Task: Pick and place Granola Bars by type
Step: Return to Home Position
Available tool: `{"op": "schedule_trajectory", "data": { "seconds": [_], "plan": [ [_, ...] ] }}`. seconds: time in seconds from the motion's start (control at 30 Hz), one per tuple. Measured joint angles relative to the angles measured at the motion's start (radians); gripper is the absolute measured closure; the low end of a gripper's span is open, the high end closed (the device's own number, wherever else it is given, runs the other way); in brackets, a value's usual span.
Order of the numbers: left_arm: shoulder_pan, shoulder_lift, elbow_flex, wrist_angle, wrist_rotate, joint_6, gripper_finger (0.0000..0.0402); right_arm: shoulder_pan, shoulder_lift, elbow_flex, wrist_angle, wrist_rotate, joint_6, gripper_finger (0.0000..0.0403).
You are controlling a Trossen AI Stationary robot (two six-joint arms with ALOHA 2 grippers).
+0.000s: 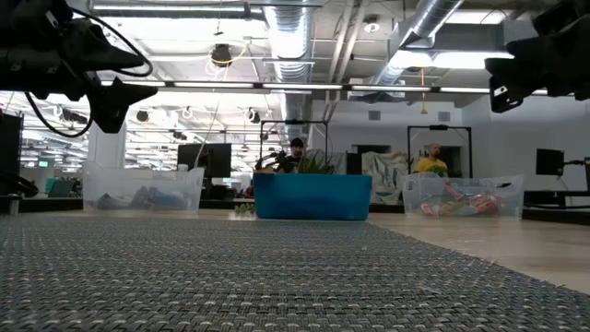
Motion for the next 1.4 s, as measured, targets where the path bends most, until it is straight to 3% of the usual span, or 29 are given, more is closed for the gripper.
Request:
{"op": "schedule_trajectory", "data": {
  "seconds": [0.4, 0.67, 1.4],
  "plan": [
    [0.000, 0.005, 0.000, -0.001, -0.001, -0.026, 0.0179, 0.000, 0.000, 0.000, -0.002, 0.006, 0.150, 0.0269],
    [0.000, 0.005, 0.000, 0.001, 0.008, 0.233, 0.0179, 0.000, 0.000, 0.000, -0.002, 0.007, 0.165, 0.0270],
    [0.000, 0.005, 0.000, 0.001, 0.006, 0.220, 0.0179, 0.000, 0.000, 0.000, -0.002, 0.007, 0.166, 0.0270]
  ]
}}
